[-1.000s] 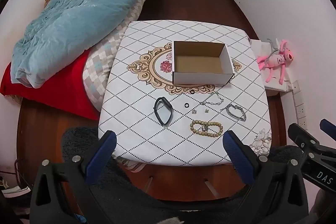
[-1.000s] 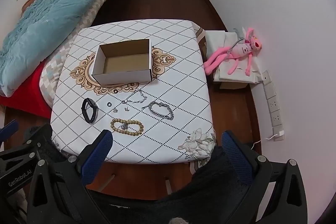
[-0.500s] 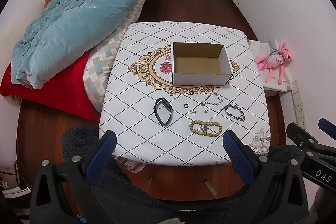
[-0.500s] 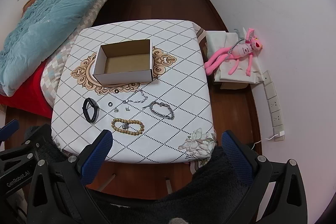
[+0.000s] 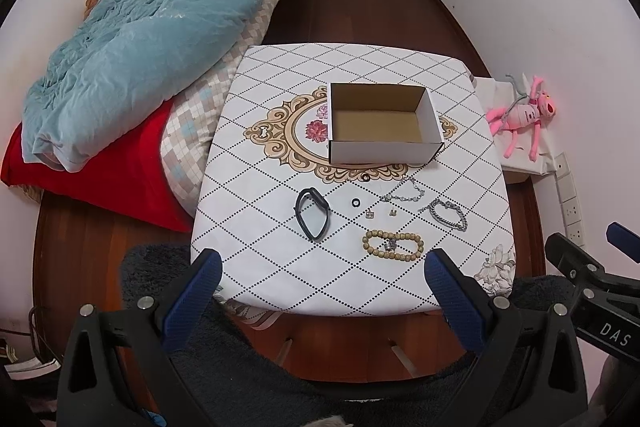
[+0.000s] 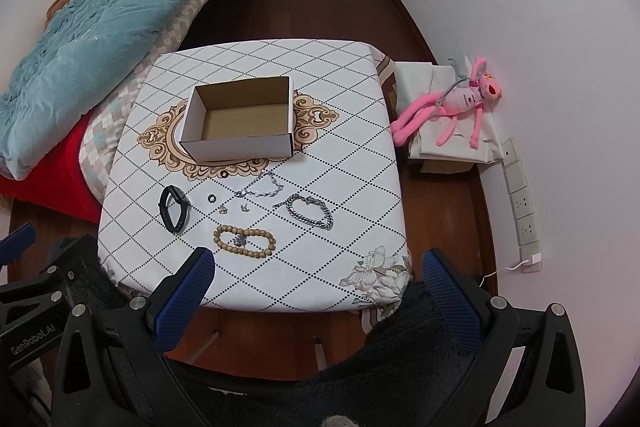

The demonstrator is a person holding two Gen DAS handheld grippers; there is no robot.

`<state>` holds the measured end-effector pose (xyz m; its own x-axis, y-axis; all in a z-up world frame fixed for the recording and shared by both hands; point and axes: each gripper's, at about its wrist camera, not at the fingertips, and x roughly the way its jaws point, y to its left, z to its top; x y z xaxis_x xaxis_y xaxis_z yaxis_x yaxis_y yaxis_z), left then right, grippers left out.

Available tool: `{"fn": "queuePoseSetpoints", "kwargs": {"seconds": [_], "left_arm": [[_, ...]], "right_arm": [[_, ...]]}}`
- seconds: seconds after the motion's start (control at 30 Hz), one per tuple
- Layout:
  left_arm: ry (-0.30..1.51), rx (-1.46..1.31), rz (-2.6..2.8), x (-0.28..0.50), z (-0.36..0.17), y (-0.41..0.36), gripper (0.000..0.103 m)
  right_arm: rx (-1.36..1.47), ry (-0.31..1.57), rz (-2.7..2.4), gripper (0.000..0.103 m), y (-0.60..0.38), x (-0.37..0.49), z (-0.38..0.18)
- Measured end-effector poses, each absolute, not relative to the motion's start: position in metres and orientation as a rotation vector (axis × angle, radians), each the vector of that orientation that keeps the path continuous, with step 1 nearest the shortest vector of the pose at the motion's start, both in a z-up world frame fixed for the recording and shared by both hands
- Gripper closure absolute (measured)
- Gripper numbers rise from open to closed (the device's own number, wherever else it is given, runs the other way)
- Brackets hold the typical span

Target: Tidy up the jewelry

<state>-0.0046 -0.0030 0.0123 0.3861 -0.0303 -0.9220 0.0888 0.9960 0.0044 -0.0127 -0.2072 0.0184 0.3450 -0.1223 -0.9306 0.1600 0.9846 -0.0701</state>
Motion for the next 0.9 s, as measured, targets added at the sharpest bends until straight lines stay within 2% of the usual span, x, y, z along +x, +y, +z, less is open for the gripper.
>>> {"fn": "queuePoseSetpoints", "kwargs": {"seconds": [0.9], "left_arm": [[1.152,0.05,-0.092,-0.0074,0.0197,-0.0054,0.0]], "right_arm": [[0.026,1.183,-0.19,0.0,-0.2153,-0.0142,0.0282]]}}
